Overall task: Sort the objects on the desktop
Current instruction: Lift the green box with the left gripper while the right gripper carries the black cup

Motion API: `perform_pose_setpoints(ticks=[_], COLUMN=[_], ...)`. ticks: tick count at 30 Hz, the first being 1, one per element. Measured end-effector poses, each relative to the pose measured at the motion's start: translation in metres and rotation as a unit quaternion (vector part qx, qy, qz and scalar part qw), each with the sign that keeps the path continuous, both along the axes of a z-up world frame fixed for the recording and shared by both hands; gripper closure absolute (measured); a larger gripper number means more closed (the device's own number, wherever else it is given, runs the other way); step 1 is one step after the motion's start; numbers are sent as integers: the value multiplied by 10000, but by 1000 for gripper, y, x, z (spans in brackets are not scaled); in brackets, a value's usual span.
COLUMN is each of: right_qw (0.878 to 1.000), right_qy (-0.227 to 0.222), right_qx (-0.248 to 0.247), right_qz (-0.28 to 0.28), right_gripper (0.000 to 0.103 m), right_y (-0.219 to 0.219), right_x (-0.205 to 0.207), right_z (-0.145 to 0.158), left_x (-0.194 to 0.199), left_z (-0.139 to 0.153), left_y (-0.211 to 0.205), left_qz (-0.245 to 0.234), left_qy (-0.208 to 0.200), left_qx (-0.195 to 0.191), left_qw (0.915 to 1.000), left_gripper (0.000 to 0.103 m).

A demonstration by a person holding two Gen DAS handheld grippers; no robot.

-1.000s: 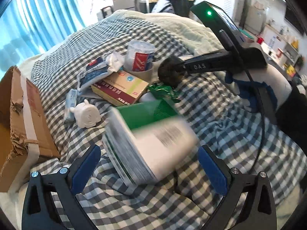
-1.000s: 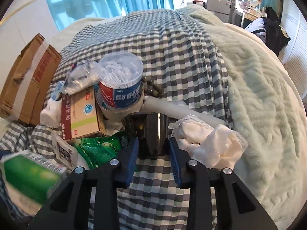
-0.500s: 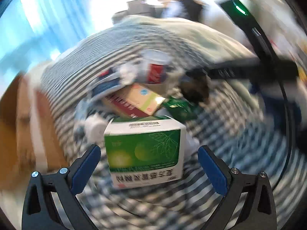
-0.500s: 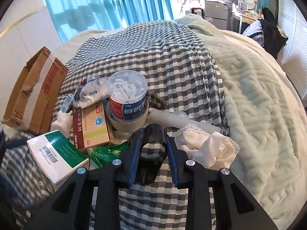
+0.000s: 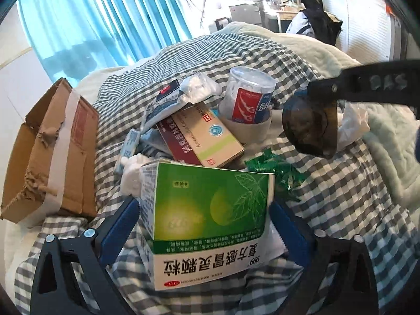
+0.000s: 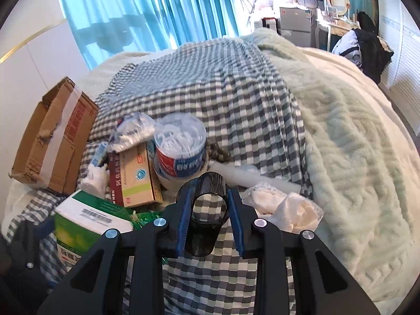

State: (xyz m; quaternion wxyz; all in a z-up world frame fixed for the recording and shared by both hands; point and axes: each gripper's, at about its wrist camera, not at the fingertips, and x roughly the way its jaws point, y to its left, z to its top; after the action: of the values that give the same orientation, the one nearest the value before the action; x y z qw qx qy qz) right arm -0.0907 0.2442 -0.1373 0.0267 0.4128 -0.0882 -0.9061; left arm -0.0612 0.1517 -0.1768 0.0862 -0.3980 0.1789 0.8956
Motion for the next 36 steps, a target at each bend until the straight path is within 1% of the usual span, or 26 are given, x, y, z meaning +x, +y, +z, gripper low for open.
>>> perform_pose_setpoints(ticks=[1, 2, 4, 5, 7, 8, 9, 10, 11, 12, 13, 14, 15, 16, 17, 18, 19, 21, 23, 25, 26, 28, 29, 33, 34, 36], right_qw=[10000, 9999, 9997, 9996, 9992, 9990, 9987, 9985, 9981, 9979, 9977, 9975, 9973, 9970, 9967, 9964, 9962, 9958, 9953, 9944, 9939, 9927, 9921, 9899, 9899, 9899], right_qy=[52, 112, 223, 277, 389, 443, 509, 543, 602, 631, 664, 697, 728, 767, 801, 833, 861, 899, 950, 1032, 1077, 1186, 1230, 1361, 1367, 1374], right_qx=[4, 1, 10, 17, 41, 61, 83, 87, 98, 106, 116, 127, 132, 132, 127, 116, 112, 125, 124, 149, 179, 211, 234, 409, 381, 335], right_qz=[-8, -20, -35, -34, -22, -25, -28, -27, -30, -26, -24, -27, -34, -43, -52, -66, -82, -123, -140, -138, -131, -102, -84, 12, 51, 100], right_gripper=[75, 75, 75, 75, 75, 75, 75, 75, 75, 75, 75, 75, 75, 75, 75, 75, 75, 75, 75, 75, 75, 75, 75, 75, 75, 75], right_y=[0, 1, 0, 0, -1, -1, -3, -3, -4, -4, -5, -6, -6, -6, -6, -5, -4, -1, 3, 5, 5, 6, 7, 4, 4, 3], right_x=[2, 4, 8, 11, 15, 18, 21, 23, 26, 27, 29, 31, 33, 36, 38, 40, 41, 44, 46, 48, 48, 50, 50, 46, 44, 39], right_z=[4, 9, 20, 25, 37, 42, 48, 52, 57, 60, 64, 68, 71, 74, 77, 80, 83, 88, 94, 103, 108, 118, 123, 134, 134, 134], left_x=[-1, -3, -5, -7, -8, -7, -6, -4, -1, 2, 5, 10, 17, 24, 27, 38, 44, 49, 45, 36, 31, 25, 24, 23, 25, 20], left_z=[2, 3, 7, 10, 17, 20, 27, 30, 34, 38, 42, 48, 54, 60, 64, 70, 74, 75, 67, 54, 47, 33, 29, 22, 19, 9], left_y=[-2, -4, -10, -15, -23, -24, -29, -28, -29, -30, -29, -28, -26, -23, -21, -16, -10, 1, 12, 18, 19, 23, 23, 37, 43, 50], left_qz=[8, 7, -17, -52, -102, -131, -161, -187, -225, -240, -223, -175, 8, 197, 277, 365, 368, 213, 183, 284, 373, 562, 625, 588, 565, 581], left_qy=[63, 87, 53, 7, -55, -73, -84, -80, -81, -73, 1, 156, 400, 625, 784, 1146, 1353, 1521, 1460, 1163, 1096, 1093, 1107, 1126, 1146, 1031], left_qx=[43, 97, 221, 307, 497, 556, 648, 663, 703, 675, 633, 590, 468, 392, 383, 387, 338, 185, 25, -116, -224, -592, -697, -877, -946, -1123], left_qw=[10000, 9999, 9997, 9995, 9987, 9983, 9977, 9976, 9972, 9974, 9977, 9980, 9981, 9971, 9958, 9920, 9895, 9880, 9891, 9927, 9930, 9906, 9894, 9880, 9873, 9866], left_gripper=[14, 16, 26, 29, 42, 45, 52, 59, 61, 69, 70, 68, 54, 22, 7, 0, 0, 0, 0, 0, 0, 0, 0, 0, 0, 0])
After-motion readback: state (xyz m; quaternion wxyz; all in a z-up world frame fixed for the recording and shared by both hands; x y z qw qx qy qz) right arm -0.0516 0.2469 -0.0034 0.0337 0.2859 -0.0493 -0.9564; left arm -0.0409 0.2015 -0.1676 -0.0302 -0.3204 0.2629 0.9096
